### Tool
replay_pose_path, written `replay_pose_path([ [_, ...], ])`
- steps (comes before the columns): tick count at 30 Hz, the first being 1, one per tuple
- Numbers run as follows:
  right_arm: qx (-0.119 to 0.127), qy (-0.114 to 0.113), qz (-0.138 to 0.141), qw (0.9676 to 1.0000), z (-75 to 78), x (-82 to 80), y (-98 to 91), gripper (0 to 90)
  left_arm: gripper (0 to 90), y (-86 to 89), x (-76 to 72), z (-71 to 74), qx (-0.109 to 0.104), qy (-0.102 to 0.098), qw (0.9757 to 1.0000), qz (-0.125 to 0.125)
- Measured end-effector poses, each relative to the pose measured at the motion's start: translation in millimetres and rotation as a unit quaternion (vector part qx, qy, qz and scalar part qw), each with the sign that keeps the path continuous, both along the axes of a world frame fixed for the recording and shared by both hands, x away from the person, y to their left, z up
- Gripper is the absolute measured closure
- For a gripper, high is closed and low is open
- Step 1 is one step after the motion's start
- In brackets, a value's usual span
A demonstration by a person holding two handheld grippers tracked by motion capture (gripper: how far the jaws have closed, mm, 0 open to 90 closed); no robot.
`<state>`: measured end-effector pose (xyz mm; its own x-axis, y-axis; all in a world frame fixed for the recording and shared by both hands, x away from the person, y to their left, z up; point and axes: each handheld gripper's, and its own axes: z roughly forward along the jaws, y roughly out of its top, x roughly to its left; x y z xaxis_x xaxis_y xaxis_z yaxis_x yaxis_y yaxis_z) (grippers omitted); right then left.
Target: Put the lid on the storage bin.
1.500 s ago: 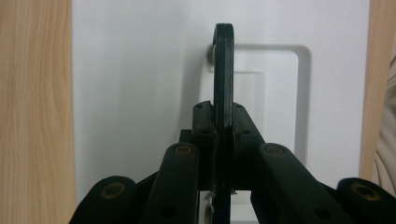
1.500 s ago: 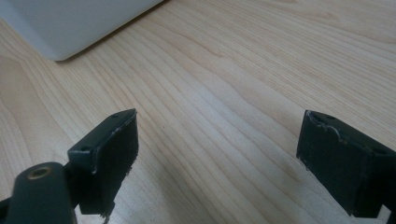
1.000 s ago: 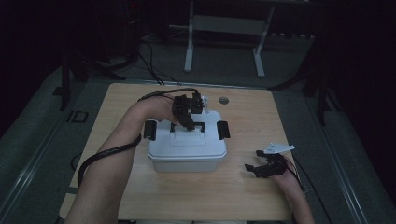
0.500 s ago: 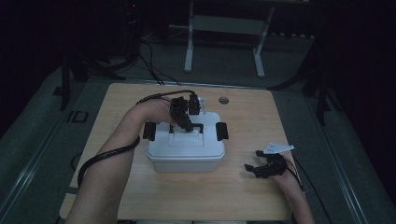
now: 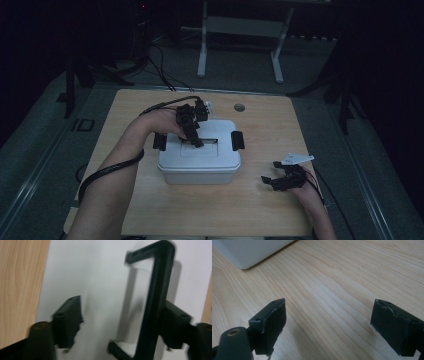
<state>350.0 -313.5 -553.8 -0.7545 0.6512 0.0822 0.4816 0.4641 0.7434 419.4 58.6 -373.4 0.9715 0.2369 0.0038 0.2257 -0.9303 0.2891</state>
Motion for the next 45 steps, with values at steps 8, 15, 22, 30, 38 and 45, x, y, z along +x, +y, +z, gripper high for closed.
replay_pose_path([
  [8,0.001,0.001,-0.002,1.0,-0.4,0.4,-1.0,12.8,19.4,14.0,-10.1,2.1,-0.012,-0.006,0.9999,0.003],
  [15,-0.003,0.001,-0.002,1.0,-0.8,0.3,-0.1,12.8,14.6,25.4,-17.8,3.9,-0.029,-0.021,0.9993,0.005],
  [22,-0.002,0.0,-0.002,1.0,-1.0,0.0,-0.5,12.8,14.3,47.3,-24.6,6.0,-0.057,-0.026,0.9977,0.026],
  [30,-0.002,-0.002,-0.003,1.0,-0.5,-0.3,-0.1,12.8,14.3,73.9,-31.1,3.9,-0.086,-0.039,0.9945,0.047],
  [38,-0.003,-0.005,-0.004,1.0,-0.5,-0.9,0.2,12.8,14.3,98.8,-37.0,-0.7,-0.097,-0.044,0.9917,0.072],
  [45,-0.003,-0.004,-0.005,1.0,-0.5,-0.7,-0.3,12.8,14.3,124.9,-42.7,-1.1,-0.125,-0.077,0.9835,0.106],
])
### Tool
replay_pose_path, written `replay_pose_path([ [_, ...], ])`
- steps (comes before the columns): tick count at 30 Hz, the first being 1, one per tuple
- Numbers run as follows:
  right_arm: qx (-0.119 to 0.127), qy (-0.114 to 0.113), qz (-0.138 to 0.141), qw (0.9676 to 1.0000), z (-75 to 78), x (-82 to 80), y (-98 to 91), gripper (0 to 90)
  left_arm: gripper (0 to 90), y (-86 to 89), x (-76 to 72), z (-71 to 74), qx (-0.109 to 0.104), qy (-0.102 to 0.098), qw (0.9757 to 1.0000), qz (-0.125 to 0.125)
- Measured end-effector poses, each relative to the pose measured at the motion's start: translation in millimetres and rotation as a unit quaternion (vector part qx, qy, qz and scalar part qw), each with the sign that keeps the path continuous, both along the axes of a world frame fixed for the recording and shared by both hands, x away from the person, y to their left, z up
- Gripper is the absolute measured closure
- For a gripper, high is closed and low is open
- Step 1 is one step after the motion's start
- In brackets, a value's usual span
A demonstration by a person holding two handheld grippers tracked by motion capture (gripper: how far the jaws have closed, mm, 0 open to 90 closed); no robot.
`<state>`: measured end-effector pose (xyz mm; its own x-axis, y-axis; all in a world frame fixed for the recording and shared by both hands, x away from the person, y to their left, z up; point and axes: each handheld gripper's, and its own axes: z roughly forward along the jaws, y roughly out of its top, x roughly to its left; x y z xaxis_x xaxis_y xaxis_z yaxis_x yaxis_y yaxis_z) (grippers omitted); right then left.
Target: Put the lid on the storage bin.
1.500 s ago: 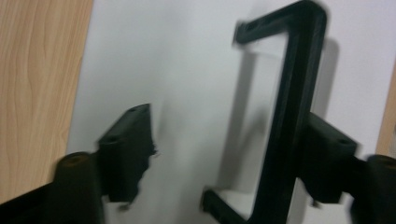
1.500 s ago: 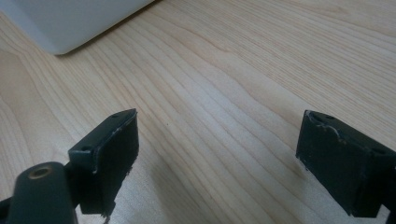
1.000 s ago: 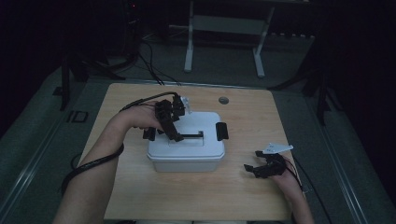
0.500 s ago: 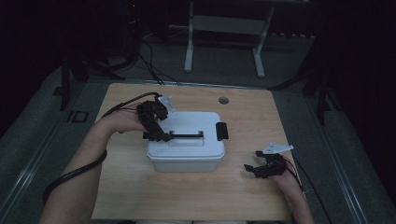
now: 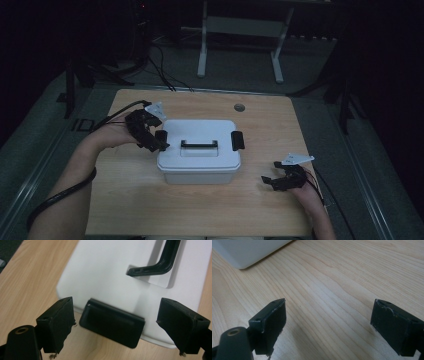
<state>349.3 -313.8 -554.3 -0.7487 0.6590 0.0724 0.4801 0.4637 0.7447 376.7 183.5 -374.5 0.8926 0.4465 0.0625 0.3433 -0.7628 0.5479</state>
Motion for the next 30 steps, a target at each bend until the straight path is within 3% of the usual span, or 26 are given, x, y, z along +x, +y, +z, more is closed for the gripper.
replay_pose_path([
  [8,0.001,0.0,0.0,1.0,0.1,-0.1,0.2,12.8,14.3,28.1,-8.6,-8.0,-0.004,0.011,0.9997,0.02],
  [12,0.0,0.001,0.0,1.0,-0.1,0.0,0.2,12.8,14.3,34.3,-11.0,-12.2,-0.002,0.014,0.9996,0.024],
  [16,0.0,0.001,-0.001,1.0,0.2,0.1,0.5,12.8,14.3,48.0,-16.6,-20.6,-0.013,0.005,0.9991,0.041],
  [23,0.0,0.001,-0.002,1.0,0.1,0.2,0.0,12.8,14.3,68.2,-23.9,-39.2,-0.03,0.02,0.9976,0.058],
  [30,-0.001,-0.002,-0.003,1.0,-0.1,0.1,0.2,12.7,14.3,76.9,-28.9,-54.8,-0.036,0.025,0.9969,0.064],
])
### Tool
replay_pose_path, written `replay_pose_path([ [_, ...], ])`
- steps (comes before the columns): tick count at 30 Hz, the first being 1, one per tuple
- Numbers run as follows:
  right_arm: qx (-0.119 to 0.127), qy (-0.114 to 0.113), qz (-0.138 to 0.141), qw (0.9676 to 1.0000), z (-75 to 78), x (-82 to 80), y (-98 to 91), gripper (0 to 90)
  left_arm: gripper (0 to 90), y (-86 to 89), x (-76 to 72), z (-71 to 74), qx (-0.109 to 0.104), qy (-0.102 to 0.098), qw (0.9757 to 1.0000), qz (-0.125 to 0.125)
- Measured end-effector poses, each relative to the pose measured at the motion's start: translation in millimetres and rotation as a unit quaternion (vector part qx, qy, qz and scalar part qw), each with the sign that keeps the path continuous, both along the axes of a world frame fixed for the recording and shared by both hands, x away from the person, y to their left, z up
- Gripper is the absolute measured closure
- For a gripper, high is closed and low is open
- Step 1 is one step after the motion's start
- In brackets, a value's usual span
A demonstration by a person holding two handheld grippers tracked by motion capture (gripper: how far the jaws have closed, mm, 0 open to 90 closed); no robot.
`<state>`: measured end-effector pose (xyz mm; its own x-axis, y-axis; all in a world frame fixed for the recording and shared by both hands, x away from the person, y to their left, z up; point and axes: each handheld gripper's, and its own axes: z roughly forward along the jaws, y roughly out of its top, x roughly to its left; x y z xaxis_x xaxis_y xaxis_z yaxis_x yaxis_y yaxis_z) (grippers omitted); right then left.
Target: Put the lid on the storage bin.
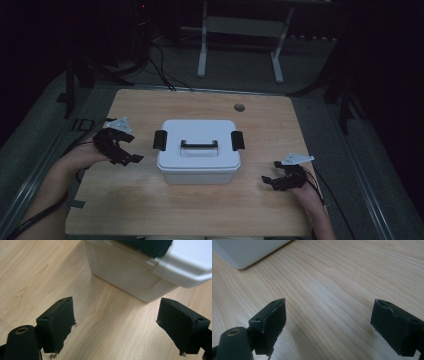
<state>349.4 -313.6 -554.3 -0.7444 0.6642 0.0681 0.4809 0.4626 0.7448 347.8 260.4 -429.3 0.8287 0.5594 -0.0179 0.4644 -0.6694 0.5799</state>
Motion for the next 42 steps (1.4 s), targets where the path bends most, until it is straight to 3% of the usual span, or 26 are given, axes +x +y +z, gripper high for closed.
replay_pose_path([
  [9,0.003,-0.006,-0.009,0.9999,-0.1,-0.2,-2.3,12.4,14.3,11.9,-7.3,-36.8,-0.02,0.02,0.9995,0.015],
  [14,0.0,-0.008,-0.007,0.9999,-0.6,0.0,-2.0,12.4,14.3,17.1,-11.4,-50.0,-0.03,0.024,0.999,0.023],
  [16,-0.002,-0.009,-0.007,0.9999,-0.8,0.4,-1.5,12.4,14.3,19.6,-13.0,-55.2,-0.034,0.021,0.9988,0.029],
  [19,-0.003,-0.009,-0.006,0.9999,-0.5,0.1,-1.0,12.4,14.3,20.3,-16.8,-66.6,-0.059,0.001,0.9972,0.046],
  [21,-0.004,-0.008,-0.007,0.9999,-0.9,0.0,-0.9,12.4,14.3,18.9,-18.1,-73.2,-0.059,-0.006,0.9969,0.052],
  [28,-0.001,-0.009,-0.007,0.9999,-0.8,-0.3,-1.2,12.4,14.3,17.9,-24.2,-92.1,-0.062,0.0,0.9963,0.058],
  [38,0.0,-0.009,-0.006,0.9999,-1.5,-1.1,-1.0,12.4,14.3,7.2,-44.2,-112.1,-0.092,-0.009,0.9942,0.055],
  [42,0.001,-0.01,-0.009,0.9999,-1.6,-1.0,-2.2,12.4,14.3,4.4,-50.2,-114.9,-0.105,-0.039,0.9916,0.066],
])
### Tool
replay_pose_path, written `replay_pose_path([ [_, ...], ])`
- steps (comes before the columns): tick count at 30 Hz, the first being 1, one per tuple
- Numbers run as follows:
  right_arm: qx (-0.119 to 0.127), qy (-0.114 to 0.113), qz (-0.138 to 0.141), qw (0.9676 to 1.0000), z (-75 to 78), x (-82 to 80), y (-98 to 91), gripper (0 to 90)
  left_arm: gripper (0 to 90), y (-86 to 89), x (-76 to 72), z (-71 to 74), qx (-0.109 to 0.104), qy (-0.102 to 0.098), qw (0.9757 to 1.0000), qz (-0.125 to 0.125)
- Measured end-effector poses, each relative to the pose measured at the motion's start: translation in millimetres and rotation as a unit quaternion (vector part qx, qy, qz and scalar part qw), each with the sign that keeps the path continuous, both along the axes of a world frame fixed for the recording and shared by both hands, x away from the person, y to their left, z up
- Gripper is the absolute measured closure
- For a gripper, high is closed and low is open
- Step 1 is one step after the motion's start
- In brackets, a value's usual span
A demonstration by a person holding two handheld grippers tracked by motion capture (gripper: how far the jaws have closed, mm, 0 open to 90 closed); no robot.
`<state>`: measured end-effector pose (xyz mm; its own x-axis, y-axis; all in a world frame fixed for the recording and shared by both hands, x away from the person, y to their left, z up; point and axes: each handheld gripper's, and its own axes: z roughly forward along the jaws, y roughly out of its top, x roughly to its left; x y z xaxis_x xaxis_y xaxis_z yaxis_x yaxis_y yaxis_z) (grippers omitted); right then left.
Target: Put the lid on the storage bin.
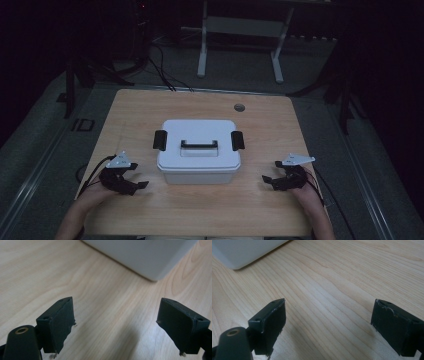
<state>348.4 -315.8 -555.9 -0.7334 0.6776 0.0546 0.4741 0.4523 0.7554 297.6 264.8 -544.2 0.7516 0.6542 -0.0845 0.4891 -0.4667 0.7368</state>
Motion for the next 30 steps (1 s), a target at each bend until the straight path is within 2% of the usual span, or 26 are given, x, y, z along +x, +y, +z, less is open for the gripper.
replay_pose_path([
  [2,0.001,-0.001,-0.001,1.0,0.1,-0.2,-0.6,12.4,14.3,0.9,-1.6,-1.5,-0.015,-0.003,0.9998,0.011],
  [5,0.0,0.0,-0.002,1.0,-0.2,-0.4,-0.3,12.4,14.3,1.7,-3.1,-3.2,-0.011,-0.008,0.9996,0.024],
  [7,-0.002,0.0,-0.002,1.0,-0.7,-0.5,0.1,12.4,14.3,2.7,-4.3,-3.6,-0.017,-0.014,0.9991,0.037],
  [11,0.001,0.0,-0.004,1.0,-0.7,-0.8,-0.5,12.4,14.3,5.4,-6.8,-7.3,-0.035,-0.03,0.9961,0.075],
  [13,0.002,-0.002,-0.005,1.0,-0.3,-0.7,-1.0,12.4,14.3,7.0,-7.4,-11.7,-0.052,-0.035,0.994,0.09],
  [14,0.002,-0.004,-0.006,1.0,-0.2,-0.6,-1.3,12.4,14.3,7.5,-7.5,-14.1,-0.051,-0.029,0.9942,0.09],
  [16,0.004,-0.007,-0.009,0.9999,0.3,-1.0,-1.9,12.4,14.3,6.3,-8.9,-17.4,-0.039,-0.029,0.9946,0.092],
  [18,0.004,-0.009,-0.012,0.9999,0.2,-0.8,-2.5,12.4,14.3,5.5,-10.4,-16.9,-0.042,-0.037,0.9941,0.093],
  [21,0.0,-0.008,-0.014,0.9999,-1.3,-0.8,-1.8,12.4,14.3,4.9,-11.1,-16.8,-0.039,-0.038,0.9933,0.102],
  [23,-0.007,-0.009,-0.012,0.9999,-1.9,-1.0,-0.7,12.4,14.3,4.4,-12.5,-16.7,-0.039,-0.043,0.9915,0.117],
  [26,-0.007,-0.011,-0.015,0.9998,-1.8,-1.0,-0.8,12.4,14.3,3.8,-13.4,-16.8,-0.033,-0.045,0.9903,0.127],
  [27,-0.006,-0.011,-0.017,0.9998,-1.7,-0.9,-1.2,12.4,14.3,2.5,-14.1,-17.0,-0.019,-0.048,0.9888,0.14],
  [30,-0.006,-0.016,-0.024,0.9996,-1.5,-0.4,-2.4,12.4,14.3,2.1,-14.3,-16.7,-0.01,-0.053,0.9874,0.149],
])
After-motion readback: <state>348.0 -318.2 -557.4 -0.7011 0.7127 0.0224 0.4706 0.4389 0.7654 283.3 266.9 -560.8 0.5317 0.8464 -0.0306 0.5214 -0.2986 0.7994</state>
